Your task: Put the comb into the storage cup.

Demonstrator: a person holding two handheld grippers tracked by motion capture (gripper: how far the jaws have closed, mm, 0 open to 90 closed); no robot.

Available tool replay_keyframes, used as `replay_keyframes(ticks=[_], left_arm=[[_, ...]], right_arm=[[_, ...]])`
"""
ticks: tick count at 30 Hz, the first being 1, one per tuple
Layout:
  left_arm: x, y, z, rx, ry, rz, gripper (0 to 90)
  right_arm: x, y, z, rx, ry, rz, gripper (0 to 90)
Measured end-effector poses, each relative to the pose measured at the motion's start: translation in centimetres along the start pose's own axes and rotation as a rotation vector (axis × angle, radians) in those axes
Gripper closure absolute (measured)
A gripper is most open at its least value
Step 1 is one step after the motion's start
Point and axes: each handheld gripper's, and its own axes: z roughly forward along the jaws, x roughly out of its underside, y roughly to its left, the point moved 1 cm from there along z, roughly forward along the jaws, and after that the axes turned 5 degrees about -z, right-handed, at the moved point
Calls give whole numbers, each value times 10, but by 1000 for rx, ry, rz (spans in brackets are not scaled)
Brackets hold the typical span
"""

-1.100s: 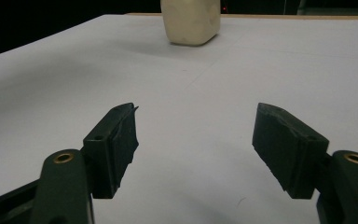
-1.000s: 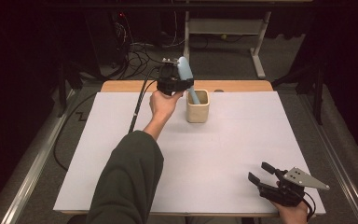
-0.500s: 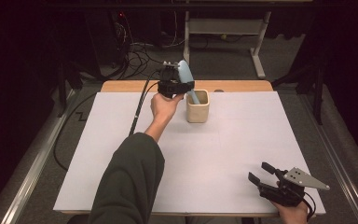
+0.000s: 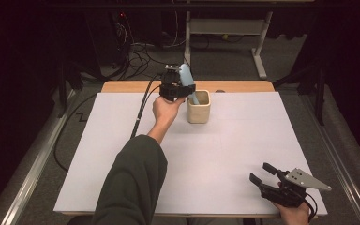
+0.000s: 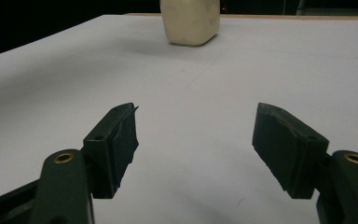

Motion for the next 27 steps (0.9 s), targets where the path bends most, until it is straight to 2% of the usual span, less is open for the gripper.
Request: replay_keyframes(ticks=[12, 18, 27], left_arm=[[4, -2, 6, -19, 27, 30, 494], [6, -2, 9, -22, 47, 30, 493], [6, -2, 10, -22, 45, 31, 488]], right_arm=[[0, 0, 0, 3, -1, -4, 311], [0, 0, 1, 2, 2, -8, 311], [0, 1, 1, 3, 7, -8, 305]])
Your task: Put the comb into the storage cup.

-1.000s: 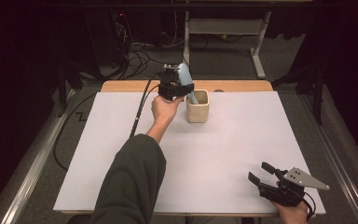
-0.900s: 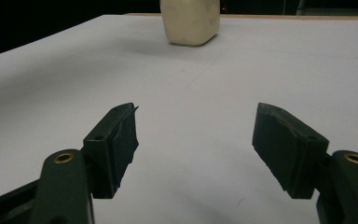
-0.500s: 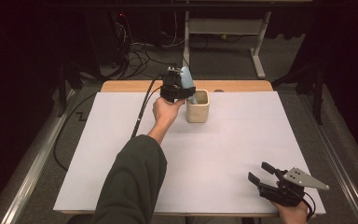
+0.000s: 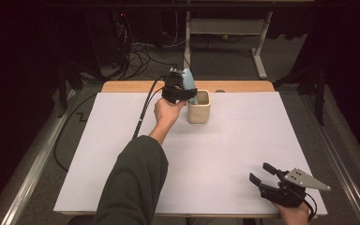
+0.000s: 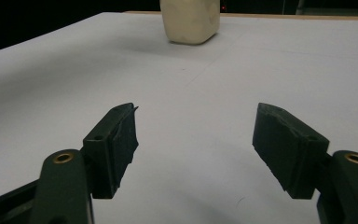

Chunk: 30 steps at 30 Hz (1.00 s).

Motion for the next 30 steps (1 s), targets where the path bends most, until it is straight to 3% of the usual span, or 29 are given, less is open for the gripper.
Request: replay_keyframes(ticks=[9, 20, 30], left_arm=[[-1, 2, -1, -15, 13, 7, 460], [-1, 5, -4, -71, 30, 36, 395], [-1, 7, -9, -69, 40, 63, 318]], right_arm=[[0, 1, 1, 8, 7, -5, 302], [0, 0, 0, 14, 1, -6, 298], [0, 0, 0, 16, -2, -12, 297]])
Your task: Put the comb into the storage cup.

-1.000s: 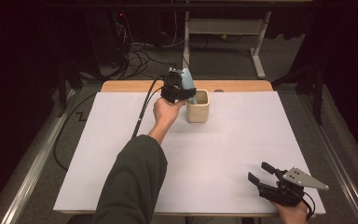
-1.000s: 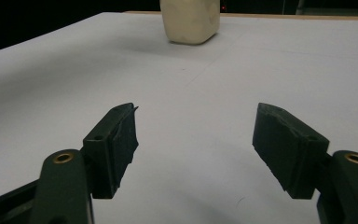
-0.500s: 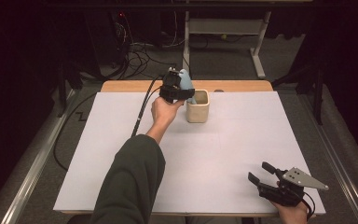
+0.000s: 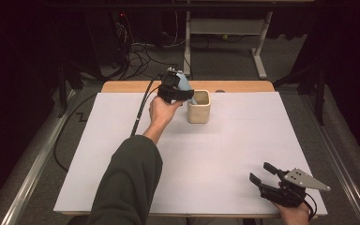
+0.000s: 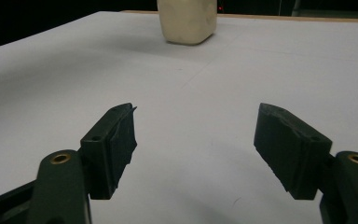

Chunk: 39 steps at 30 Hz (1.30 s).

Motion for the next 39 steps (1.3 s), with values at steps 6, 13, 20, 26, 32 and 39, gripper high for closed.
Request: replay_keyframes(ticks=[6, 13, 20, 26, 32, 39], left_arm=[[2, 0, -1, -2, 21, 18, 286], [5, -1, -4, 0, 18, 37, 259], [4, 1, -7, 1, 17, 41, 258], [7, 1, -12, 7, 15, 43, 258], [9, 4, -20, 14, 9, 45, 262], [15, 4, -29, 17, 3, 61, 281]], right_arm=[[0, 1, 0, 2, 1, -3, 296], [0, 1, 1, 2, 5, -7, 296], [0, 1, 1, -2, 2, -8, 296], [0, 1, 1, -2, 2, -9, 297], [0, 1, 1, 0, 4, -7, 297], [0, 1, 1, 1, 4, -10, 297]])
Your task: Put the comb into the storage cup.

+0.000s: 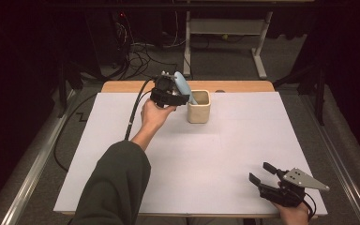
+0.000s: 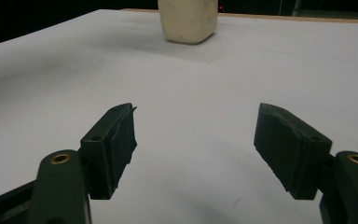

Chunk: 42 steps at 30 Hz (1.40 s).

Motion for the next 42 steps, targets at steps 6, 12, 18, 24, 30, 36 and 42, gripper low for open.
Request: replay_keyframes(ticks=[6, 12, 18, 24, 30, 36, 42], left_arm=[[4, 3, -2, 1, 2, 3, 284], [7, 5, -5, -5, 11, 13, 287], [9, 4, -11, -3, -7, 24, 290], [12, 4, -16, -4, -11, 41, 291], [14, 6, -23, 0, -29, 38, 294], [16, 9, -31, -3, -37, 47, 296], [19, 12, -38, -5, -49, 49, 297]], right_arm=[[0, 0, 0, 3, 0, 1, 297], [0, 0, 0, 2, 0, 0, 298], [0, 0, 0, 2, -2, -7, 298], [0, 1, -1, 6, -4, -8, 298], [0, 1, -3, 11, -9, -7, 299], [0, 1, -2, 12, -5, -9, 298], [0, 1, -2, 10, -5, -7, 298]])
